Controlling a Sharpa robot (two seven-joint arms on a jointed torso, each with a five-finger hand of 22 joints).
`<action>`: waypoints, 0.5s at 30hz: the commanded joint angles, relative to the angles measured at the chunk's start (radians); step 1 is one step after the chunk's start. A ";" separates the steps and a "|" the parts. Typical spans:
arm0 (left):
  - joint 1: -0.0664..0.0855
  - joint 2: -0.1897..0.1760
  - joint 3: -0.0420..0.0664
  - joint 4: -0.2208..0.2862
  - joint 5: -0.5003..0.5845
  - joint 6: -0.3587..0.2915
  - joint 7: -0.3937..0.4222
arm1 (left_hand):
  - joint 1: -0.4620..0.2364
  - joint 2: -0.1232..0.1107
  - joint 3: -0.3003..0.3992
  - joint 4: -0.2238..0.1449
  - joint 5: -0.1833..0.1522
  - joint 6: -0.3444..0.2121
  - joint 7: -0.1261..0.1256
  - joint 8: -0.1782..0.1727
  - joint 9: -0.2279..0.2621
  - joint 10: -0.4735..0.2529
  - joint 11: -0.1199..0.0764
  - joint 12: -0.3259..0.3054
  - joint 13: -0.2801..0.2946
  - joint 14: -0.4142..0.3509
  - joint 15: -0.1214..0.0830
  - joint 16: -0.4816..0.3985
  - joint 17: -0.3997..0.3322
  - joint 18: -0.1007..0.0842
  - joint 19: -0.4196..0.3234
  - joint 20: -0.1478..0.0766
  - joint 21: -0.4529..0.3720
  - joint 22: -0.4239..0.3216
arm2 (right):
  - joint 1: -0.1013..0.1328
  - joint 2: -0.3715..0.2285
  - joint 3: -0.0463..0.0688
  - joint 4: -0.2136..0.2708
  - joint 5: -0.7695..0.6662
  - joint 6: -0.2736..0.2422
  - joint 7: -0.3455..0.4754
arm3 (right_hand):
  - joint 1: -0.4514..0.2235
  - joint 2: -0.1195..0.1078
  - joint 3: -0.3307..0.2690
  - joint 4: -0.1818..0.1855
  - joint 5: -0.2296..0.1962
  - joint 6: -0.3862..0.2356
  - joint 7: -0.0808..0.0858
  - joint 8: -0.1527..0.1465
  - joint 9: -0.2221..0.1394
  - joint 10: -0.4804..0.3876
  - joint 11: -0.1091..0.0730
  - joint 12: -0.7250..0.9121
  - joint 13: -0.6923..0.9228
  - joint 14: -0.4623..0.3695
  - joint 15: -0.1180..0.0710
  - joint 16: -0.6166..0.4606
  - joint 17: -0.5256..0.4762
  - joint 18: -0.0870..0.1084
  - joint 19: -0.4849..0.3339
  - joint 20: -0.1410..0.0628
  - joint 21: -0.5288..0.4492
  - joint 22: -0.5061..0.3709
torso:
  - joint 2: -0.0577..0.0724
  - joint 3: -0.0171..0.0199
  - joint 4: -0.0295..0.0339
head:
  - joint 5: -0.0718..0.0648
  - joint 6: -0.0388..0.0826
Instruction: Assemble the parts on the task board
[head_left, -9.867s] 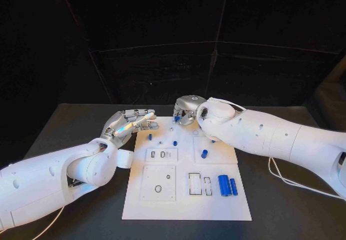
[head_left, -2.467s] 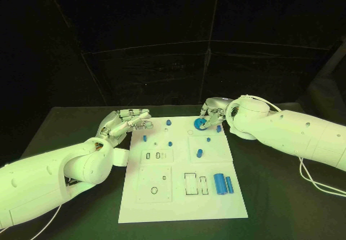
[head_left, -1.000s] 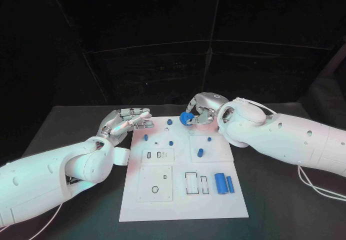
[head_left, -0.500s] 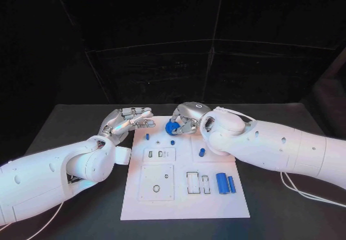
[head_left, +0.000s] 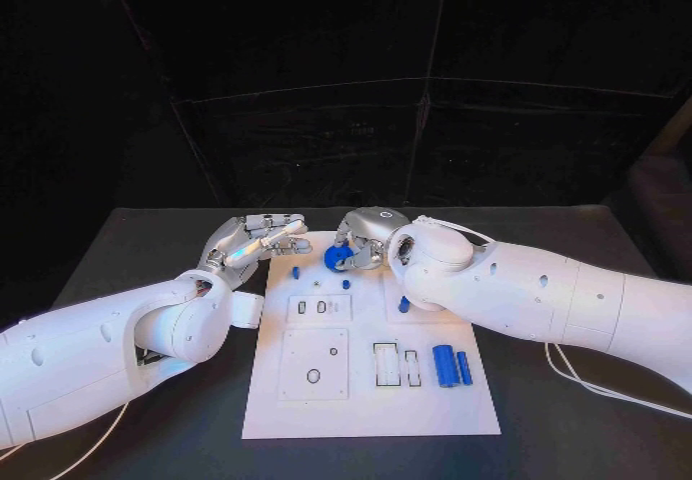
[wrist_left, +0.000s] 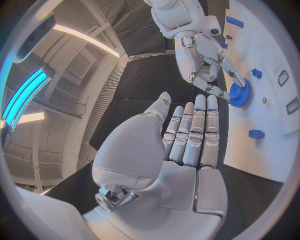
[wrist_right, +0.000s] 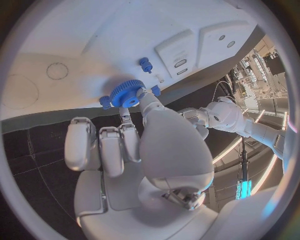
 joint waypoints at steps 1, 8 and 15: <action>0.002 0.000 0.001 0.001 -0.005 0.007 0.010 | 0.003 0.011 0.001 -0.005 0.000 0.002 0.004 -0.005 -0.001 0.007 0.001 -0.004 -0.001 0.007 -0.003 -0.007 0.001 0.013 0.006 0.001 -0.006 -0.001 | -0.003 0.003 -0.003 -0.005 -0.022 -0.015 -0.015 | -0.005 0.001 0.004 0.000 0.006 0.003 0.004 0.000 0.000 -0.002 0.002 -0.005 0.040 0.071 -0.006 0.001 0.102 -0.018 0.008 -0.001 0.006 0.002 | 0.000 0.0009 -0.0010 | 0.002 -0.001; 0.002 0.001 0.001 0.000 -0.005 0.007 0.009 | 0.003 0.011 0.001 -0.005 0.000 0.002 0.004 -0.005 -0.001 0.007 0.001 -0.004 -0.001 0.007 -0.003 -0.007 0.001 0.013 0.006 0.001 -0.006 -0.001 | -0.003 0.004 -0.003 -0.005 -0.028 -0.026 -0.019 | -0.005 0.000 0.005 0.000 0.006 0.003 0.004 -0.001 0.000 -0.002 0.003 -0.005 0.042 0.071 -0.006 0.001 0.101 -0.018 0.009 -0.001 0.007 0.004 | 0.000 0.0000 -0.0018 | 0.002 -0.002; 0.002 0.001 0.001 -0.001 -0.005 0.008 0.009 | 0.003 0.011 0.001 -0.005 0.000 0.002 0.004 -0.005 -0.001 0.007 0.001 -0.004 -0.001 0.007 -0.003 -0.007 0.001 0.013 0.006 0.001 -0.006 -0.001 | -0.003 0.010 -0.003 -0.020 -0.035 -0.002 -0.037 | -0.013 -0.011 0.013 0.000 0.003 -0.006 0.008 -0.011 0.000 -0.007 0.005 -0.011 0.035 0.071 -0.004 0.000 0.100 -0.019 0.010 0.001 0.008 0.005 | 0.000 0.0000 -0.0008 | 0.001 -0.003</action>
